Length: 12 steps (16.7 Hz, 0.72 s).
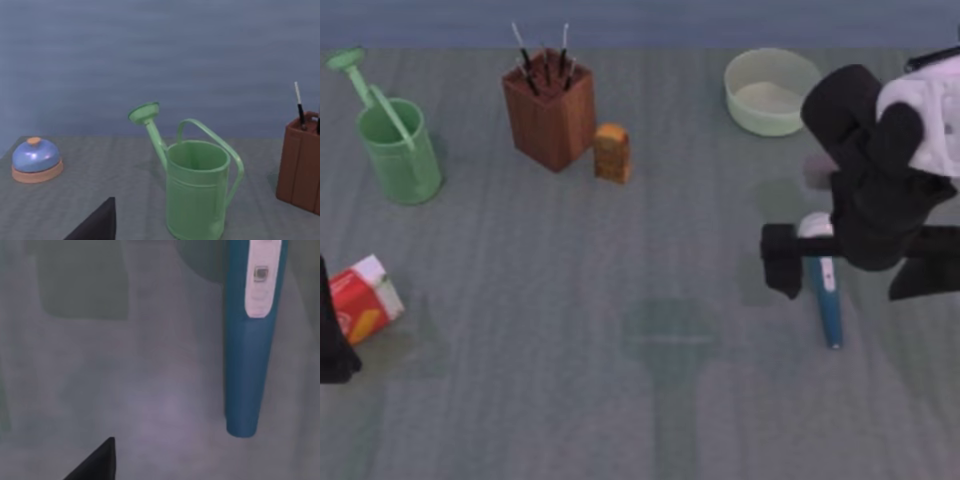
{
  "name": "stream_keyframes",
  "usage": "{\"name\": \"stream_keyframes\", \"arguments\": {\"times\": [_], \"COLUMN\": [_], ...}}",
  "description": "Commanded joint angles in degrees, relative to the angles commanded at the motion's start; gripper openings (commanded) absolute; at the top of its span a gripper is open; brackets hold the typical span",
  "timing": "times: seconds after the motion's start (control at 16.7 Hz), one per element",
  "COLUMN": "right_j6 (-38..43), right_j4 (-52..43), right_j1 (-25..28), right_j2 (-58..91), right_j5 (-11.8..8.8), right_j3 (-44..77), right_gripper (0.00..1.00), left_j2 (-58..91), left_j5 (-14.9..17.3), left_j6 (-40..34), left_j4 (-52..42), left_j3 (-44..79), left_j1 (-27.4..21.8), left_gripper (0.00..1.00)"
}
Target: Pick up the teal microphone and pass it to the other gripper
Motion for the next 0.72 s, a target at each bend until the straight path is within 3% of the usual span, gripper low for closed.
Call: {"name": "stream_keyframes", "arguments": {"times": [0.42, 0.72], "right_j6": [-0.26, -0.28], "right_j4": [16.39, 18.05], "right_j1": [-0.34, -0.39], "right_j2": [9.93, 11.2], "right_j5": [0.04, 0.05], "right_j3": [-5.98, -6.66], "right_gripper": [1.0, 1.0], "left_j2": [0.0, 0.0], "left_j5": [0.0, 0.0], "left_j6": [0.0, 0.0], "left_j4": [0.0, 0.0], "left_j3": [0.0, 0.0], "left_j1": [0.0, 0.0], "left_gripper": [1.0, 1.0]}}
